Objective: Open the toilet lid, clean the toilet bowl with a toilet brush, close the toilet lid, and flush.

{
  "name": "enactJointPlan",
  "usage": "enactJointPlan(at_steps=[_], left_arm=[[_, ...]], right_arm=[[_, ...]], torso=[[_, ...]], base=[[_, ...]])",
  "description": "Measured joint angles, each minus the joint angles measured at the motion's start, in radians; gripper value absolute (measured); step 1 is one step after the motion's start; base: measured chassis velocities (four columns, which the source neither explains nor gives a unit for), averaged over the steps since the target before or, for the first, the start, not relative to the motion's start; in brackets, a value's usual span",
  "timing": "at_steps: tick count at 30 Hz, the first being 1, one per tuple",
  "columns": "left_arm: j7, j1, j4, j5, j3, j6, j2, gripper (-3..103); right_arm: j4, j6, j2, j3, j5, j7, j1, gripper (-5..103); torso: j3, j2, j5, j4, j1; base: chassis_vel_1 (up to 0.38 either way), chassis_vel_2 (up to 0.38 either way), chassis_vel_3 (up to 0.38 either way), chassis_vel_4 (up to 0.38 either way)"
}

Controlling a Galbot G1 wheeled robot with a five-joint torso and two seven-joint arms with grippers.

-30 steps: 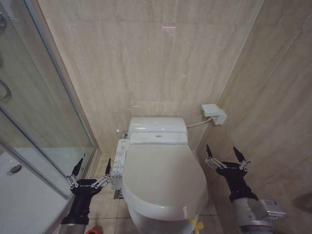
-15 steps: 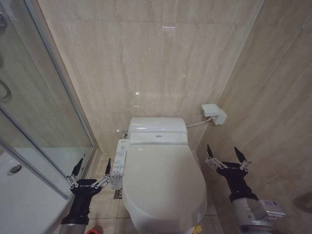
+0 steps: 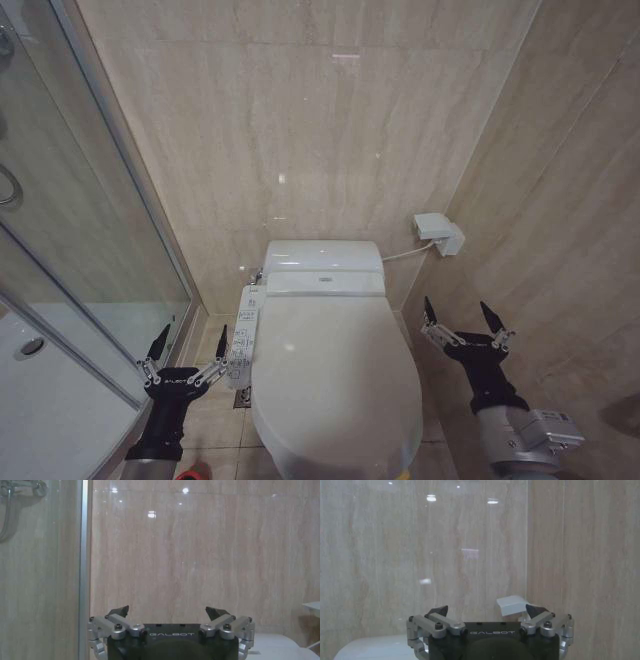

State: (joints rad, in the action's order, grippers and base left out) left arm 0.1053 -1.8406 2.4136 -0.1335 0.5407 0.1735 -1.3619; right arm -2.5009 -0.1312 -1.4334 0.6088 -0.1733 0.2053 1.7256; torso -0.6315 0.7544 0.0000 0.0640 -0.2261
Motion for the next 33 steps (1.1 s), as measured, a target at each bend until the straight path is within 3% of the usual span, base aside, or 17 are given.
enactJointPlan(at_steps=[33], left_arm=[[0.0,0.0,0.0,0.0,0.0,0.0,0.0,100]], right_arm=[[0.001,-0.001,0.001,0.0,-0.001,0.0,0.0,100]], torso=[[0.0,0.0,0.0,-0.0001,0.0]], base=[[0.0,0.0,0.0,0.0]])
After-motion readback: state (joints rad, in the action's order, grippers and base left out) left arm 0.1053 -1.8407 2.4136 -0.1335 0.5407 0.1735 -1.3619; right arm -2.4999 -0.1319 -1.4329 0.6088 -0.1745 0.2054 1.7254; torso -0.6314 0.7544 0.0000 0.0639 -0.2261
